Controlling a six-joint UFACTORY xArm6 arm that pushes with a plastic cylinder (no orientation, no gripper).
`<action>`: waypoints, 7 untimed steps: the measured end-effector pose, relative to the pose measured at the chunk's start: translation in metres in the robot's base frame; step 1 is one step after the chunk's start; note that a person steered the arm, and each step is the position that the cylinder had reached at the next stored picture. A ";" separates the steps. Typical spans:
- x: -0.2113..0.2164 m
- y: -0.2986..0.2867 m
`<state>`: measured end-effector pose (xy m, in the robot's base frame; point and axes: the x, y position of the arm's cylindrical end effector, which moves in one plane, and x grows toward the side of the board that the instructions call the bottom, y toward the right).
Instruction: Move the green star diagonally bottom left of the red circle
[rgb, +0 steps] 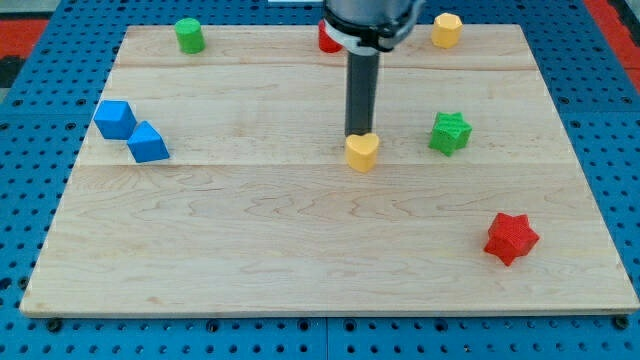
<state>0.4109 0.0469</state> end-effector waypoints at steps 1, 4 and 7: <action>0.013 -0.061; 0.051 0.077; 0.068 0.061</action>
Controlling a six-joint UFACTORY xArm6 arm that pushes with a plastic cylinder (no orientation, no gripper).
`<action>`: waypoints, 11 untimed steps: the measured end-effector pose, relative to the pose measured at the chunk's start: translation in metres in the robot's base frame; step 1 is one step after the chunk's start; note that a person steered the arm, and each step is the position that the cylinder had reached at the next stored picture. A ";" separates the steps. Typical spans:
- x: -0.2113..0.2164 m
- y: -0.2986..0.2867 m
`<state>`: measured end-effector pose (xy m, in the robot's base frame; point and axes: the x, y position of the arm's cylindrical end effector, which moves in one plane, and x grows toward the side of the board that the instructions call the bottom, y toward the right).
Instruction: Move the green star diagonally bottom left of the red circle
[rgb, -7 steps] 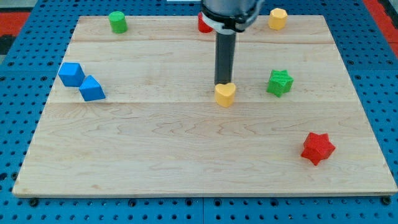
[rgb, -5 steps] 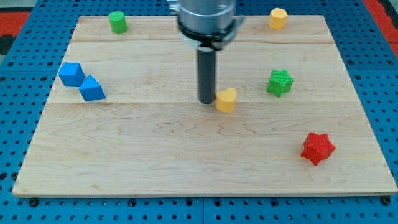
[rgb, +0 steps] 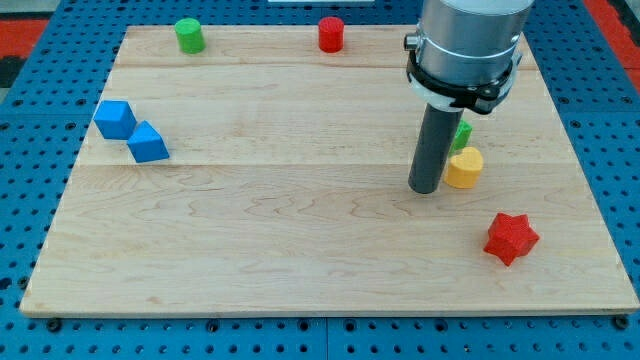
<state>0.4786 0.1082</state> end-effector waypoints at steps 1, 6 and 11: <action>0.005 -0.020; -0.169 0.086; -0.058 -0.142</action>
<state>0.4201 -0.0337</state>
